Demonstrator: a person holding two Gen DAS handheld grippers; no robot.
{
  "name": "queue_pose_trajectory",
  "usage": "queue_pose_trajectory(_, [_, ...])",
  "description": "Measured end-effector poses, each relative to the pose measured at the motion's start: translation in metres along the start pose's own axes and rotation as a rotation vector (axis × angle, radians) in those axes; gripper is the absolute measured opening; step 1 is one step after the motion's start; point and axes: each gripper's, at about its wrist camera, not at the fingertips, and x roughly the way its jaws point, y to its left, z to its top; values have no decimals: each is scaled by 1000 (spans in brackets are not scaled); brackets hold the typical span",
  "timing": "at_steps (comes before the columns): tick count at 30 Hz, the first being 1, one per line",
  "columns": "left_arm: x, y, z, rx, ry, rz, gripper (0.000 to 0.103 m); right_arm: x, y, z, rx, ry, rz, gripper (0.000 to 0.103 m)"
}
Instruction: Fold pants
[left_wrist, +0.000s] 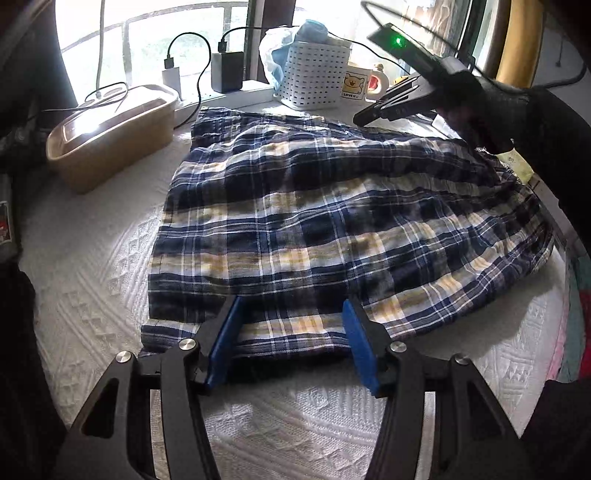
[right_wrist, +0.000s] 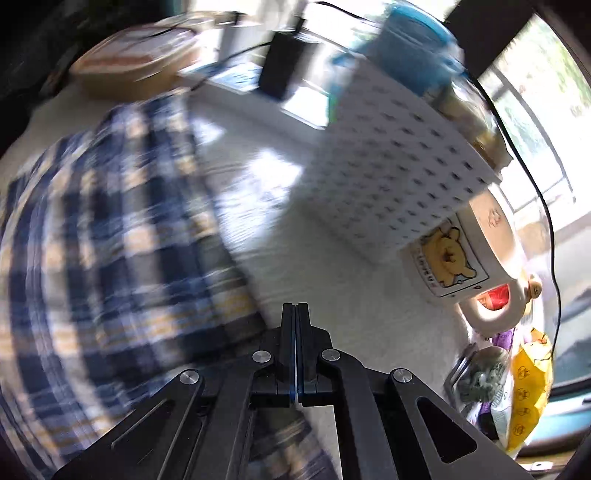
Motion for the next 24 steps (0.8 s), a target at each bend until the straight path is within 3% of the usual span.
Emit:
queue_pose_trajectory(2, [-2, 1, 0, -21, -4, -4, 56, -7, -1, 0, -1, -11, 78, 0])
queue_pose_trajectory(8, [-11, 23, -3, -154, -59, 50, 56, -29, 19, -12, -44, -14, 137, 2])
queue_pose_trajectory(10, [-15, 32, -3, -217, -76, 69, 56, -30, 22, -11, -33, -24, 151, 24])
queue_pose_trajectory(11, [-17, 34, -3, -228, -81, 81, 56, -31, 26, -10, -25, -28, 159, 65])
queue_pose_trajectory(12, [-17, 33, -4, -224, -79, 91, 56, -29, 26, -8, -19, -31, 175, 98])
queue_pose_trajectory(13, [-15, 33, -4, -217, -72, 103, 56, -24, 29, -2, -15, -39, 194, 99])
queue_pose_trajectory(16, [-9, 32, -7, -205, -44, 122, 56, -12, 35, 12, -34, -40, 184, 97])
queue_pose_trajectory(17, [-8, 30, -7, -194, -48, 132, 56, -8, 40, 17, -50, -40, 181, 86])
queue_pose_trajectory(18, [-7, 28, -7, -186, -45, 141, 56, -3, 46, 21, -66, -32, 175, 67])
queue_pose_trajectory(22, [-7, 26, -8, -182, -45, 149, 56, 6, 71, 44, -142, -42, 153, 23])
queue_pose_trajectory(23, [-8, 26, -9, -179, -45, 149, 56, 7, 76, 48, -159, -41, 119, 6])
queue_pose_trajectory(24, [-8, 26, -9, -174, -46, 152, 57, 7, 80, 50, -164, -48, 98, 5])
